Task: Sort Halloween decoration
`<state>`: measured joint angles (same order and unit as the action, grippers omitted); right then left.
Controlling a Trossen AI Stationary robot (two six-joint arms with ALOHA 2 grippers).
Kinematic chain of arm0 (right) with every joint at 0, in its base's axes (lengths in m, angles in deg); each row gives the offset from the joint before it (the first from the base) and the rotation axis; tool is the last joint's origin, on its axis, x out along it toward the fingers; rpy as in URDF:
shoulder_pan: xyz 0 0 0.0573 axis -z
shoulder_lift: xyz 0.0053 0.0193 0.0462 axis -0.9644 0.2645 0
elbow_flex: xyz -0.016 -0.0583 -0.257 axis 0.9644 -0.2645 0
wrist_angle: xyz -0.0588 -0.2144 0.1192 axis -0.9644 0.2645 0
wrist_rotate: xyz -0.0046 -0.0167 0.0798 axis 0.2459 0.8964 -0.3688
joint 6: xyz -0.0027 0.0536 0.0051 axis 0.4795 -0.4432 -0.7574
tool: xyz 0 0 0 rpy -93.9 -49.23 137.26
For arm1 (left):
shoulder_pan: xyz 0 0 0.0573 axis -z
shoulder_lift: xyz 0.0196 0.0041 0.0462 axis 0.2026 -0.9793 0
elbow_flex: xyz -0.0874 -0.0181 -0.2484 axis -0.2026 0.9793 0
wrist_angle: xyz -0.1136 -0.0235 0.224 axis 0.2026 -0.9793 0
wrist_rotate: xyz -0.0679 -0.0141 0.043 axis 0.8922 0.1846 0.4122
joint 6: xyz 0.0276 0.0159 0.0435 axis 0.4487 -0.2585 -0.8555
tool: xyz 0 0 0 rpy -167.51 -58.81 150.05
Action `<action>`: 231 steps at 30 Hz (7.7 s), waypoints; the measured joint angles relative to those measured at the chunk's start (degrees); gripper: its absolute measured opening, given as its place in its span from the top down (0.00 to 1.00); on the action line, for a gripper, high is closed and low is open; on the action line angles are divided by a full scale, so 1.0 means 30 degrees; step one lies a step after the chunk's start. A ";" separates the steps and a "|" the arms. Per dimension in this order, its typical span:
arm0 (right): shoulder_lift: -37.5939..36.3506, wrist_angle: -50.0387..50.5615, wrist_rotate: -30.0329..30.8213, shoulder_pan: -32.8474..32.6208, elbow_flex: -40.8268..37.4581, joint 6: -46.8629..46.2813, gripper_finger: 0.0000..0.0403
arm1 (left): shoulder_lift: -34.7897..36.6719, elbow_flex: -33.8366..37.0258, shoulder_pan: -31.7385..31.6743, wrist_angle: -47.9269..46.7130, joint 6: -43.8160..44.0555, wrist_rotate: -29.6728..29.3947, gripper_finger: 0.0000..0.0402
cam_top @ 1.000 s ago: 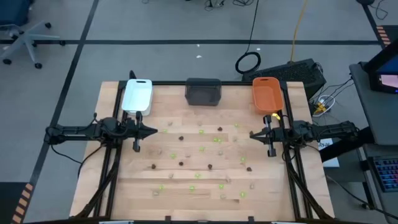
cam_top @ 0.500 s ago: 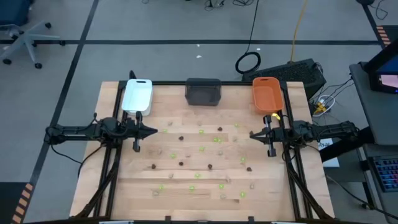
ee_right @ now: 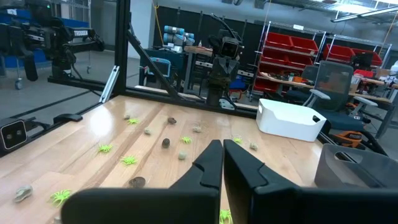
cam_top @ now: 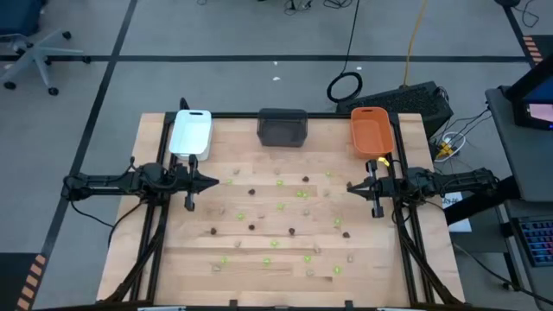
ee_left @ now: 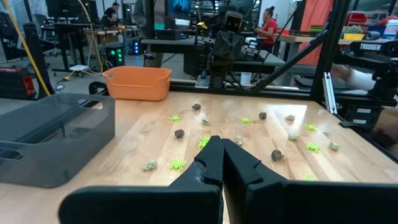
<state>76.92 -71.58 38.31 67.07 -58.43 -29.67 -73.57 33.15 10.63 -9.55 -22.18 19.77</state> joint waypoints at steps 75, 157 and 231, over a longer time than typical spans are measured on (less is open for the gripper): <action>0.0012 -0.0114 -0.0453 -0.0001 0.0332 -0.2983 1.00 | -0.0005 0.0000 0.0006 0.0007 -0.0100 -0.0145 1.00; 1.9218 0.6472 0.1099 -0.0001 1.3701 -0.2659 1.00 | -0.3314 -1.0502 0.0006 -0.6130 0.0066 -0.3077 1.00; 3.1617 -0.1517 0.0509 0.2469 1.1440 -0.5085 0.76 | -2.0640 -1.0244 0.1900 0.3016 -0.2062 -0.1466 1.00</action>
<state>171.77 -76.13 39.83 74.47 -24.11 -44.93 -135.49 2.42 16.34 -0.50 -28.37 15.37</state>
